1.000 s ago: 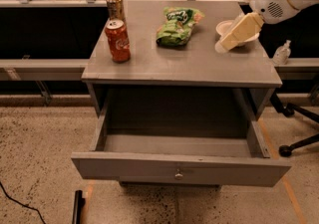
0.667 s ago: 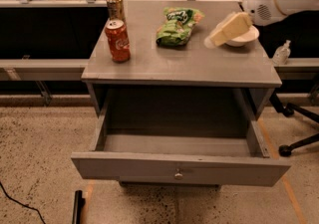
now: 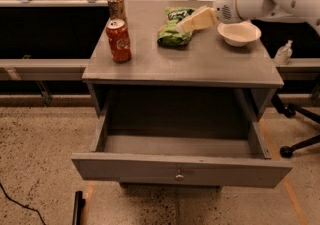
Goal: Place green rice chip bag into top drawer
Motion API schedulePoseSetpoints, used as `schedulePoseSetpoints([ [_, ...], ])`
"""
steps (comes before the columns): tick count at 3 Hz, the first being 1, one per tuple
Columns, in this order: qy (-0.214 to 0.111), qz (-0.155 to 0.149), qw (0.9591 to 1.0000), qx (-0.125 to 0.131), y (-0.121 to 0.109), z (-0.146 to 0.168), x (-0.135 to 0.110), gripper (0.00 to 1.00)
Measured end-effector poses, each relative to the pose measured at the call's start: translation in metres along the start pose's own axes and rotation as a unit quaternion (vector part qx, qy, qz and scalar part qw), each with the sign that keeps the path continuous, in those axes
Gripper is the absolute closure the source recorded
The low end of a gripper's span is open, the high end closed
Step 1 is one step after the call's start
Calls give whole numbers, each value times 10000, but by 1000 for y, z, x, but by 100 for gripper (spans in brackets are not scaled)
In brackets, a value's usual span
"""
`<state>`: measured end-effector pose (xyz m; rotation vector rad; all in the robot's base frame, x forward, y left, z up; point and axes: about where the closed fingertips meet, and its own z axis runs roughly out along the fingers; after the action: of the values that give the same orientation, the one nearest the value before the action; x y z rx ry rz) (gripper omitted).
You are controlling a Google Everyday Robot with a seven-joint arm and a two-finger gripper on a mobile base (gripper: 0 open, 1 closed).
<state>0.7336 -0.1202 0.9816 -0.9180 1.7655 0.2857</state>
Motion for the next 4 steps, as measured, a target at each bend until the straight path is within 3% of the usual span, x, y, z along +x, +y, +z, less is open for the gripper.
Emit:
schedulePoseSetpoints([
  [1,-161,368,9992,79,-12,45,5,0],
  [3,130,756,9970,-48,-9,106,42,0],
  [4,149,696,9973,-161,-3,127,45,18],
])
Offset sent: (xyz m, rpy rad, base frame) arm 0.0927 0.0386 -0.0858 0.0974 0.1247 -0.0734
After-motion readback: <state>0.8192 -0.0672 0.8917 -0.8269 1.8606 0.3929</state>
